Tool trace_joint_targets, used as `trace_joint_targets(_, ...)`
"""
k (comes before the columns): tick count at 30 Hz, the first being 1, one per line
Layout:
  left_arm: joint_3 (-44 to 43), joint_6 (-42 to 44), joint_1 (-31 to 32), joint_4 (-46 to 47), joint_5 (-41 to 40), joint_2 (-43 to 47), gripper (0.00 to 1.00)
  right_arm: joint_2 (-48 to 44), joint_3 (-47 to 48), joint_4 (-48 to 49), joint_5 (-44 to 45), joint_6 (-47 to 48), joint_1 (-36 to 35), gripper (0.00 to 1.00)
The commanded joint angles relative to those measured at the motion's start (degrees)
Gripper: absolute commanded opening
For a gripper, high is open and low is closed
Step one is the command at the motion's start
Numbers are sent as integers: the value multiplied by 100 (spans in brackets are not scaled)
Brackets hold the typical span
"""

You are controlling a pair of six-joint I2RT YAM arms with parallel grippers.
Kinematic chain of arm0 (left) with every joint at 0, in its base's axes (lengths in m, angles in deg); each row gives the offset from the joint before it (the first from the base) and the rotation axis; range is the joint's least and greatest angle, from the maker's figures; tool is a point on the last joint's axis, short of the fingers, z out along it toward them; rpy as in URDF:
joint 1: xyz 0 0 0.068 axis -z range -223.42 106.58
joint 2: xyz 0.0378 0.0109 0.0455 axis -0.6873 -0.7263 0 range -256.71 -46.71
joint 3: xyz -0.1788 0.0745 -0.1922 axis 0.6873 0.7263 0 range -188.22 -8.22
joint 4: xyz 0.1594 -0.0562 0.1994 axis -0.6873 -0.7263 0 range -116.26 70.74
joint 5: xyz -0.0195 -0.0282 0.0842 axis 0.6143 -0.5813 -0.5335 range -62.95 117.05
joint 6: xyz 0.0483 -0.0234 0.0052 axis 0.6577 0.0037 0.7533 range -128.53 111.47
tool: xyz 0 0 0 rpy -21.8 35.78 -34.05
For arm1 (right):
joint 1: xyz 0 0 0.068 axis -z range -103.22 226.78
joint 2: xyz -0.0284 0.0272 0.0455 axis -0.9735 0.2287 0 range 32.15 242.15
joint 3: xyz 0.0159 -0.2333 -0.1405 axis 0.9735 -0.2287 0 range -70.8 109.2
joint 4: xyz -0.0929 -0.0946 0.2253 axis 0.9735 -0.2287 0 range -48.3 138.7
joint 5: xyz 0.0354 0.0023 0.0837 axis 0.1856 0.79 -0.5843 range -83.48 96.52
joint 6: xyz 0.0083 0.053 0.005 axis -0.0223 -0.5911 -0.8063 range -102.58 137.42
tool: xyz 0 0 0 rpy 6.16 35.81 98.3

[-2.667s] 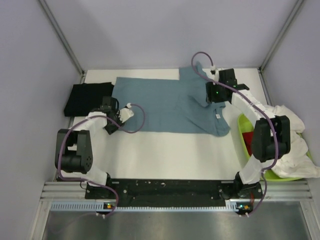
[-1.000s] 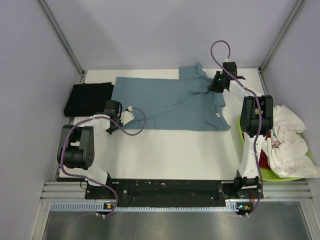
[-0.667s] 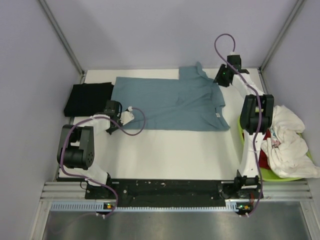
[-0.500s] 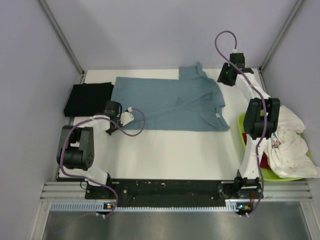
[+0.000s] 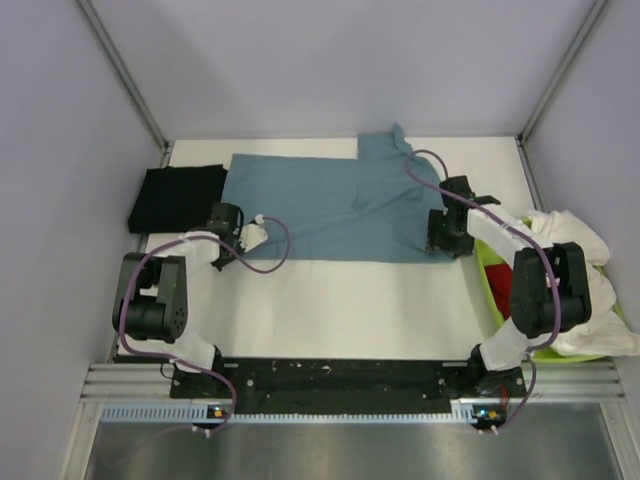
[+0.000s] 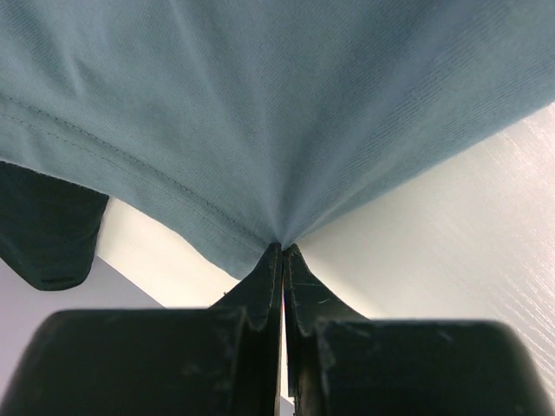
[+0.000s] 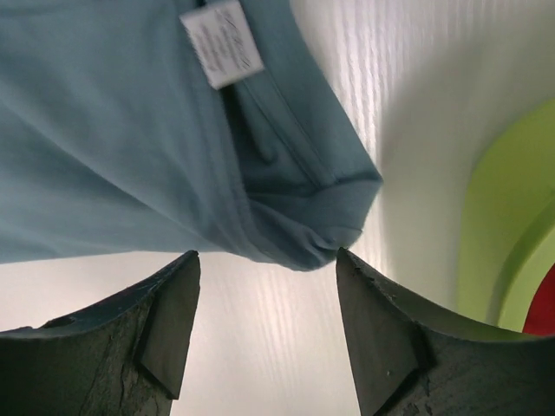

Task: Fold and stack the t-shirts
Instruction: Fold the flattened tshirt in 1/3 of the way

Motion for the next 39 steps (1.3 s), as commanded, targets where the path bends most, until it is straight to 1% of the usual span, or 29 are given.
trace_joint_targets(1,103,-70,-13,50,-74,264,0,9,-301,122,684,52,-24,63)
trace_joint_targets(2,121,-70,-13,76,-74,291,0,115,-311,184,790,88,-15,61)
trace_joint_targets(4,191,-44,-13,85,-109,343,0,282,-276,325,704,88,81,54)
trace_joint_targets(7,332,61,-13,129,-144,536,0,344,-328,483,782,70,116,31)
trace_joint_targets(9,516,175,-22,234,-153,686,0,274,-381,536,835,79,143,19)
trace_joint_targets(11,665,255,-22,304,-136,809,0,152,-477,580,765,62,195,4)
trace_joint_targets(12,692,273,-22,305,-153,836,0,73,-539,580,695,18,239,0)
trace_joint_targets(15,754,316,-31,156,-276,923,0,-392,-785,406,423,-105,327,0)
trace_joint_targets(17,824,387,-40,-72,-329,1116,0,-796,-908,20,221,-245,319,0)
trace_joint_targets(20,921,518,-66,-572,-338,1546,0,-1455,-1005,-499,-166,-404,319,0)
trace_joint_targets(22,912,510,-66,-1003,-329,1784,0,-1703,-1066,-702,-438,-535,319,0)
trace_joint_targets(27,894,308,-66,-2084,-294,2180,0,-1695,-1145,-1519,-948,-405,319,0)
trace_joint_targets(31,974,229,-66,-2664,-224,2452,0,-1835,-1233,-2029,-949,-360,327,0)
trace_joint_targets(35,1132,229,-66,-2956,-267,2506,0,-1888,-1418,-2416,-1010,-378,327,0)
trace_joint_targets(39,1211,238,-66,-3131,-267,2453,0,-1888,-1453,-2513,-1125,-431,327,0)
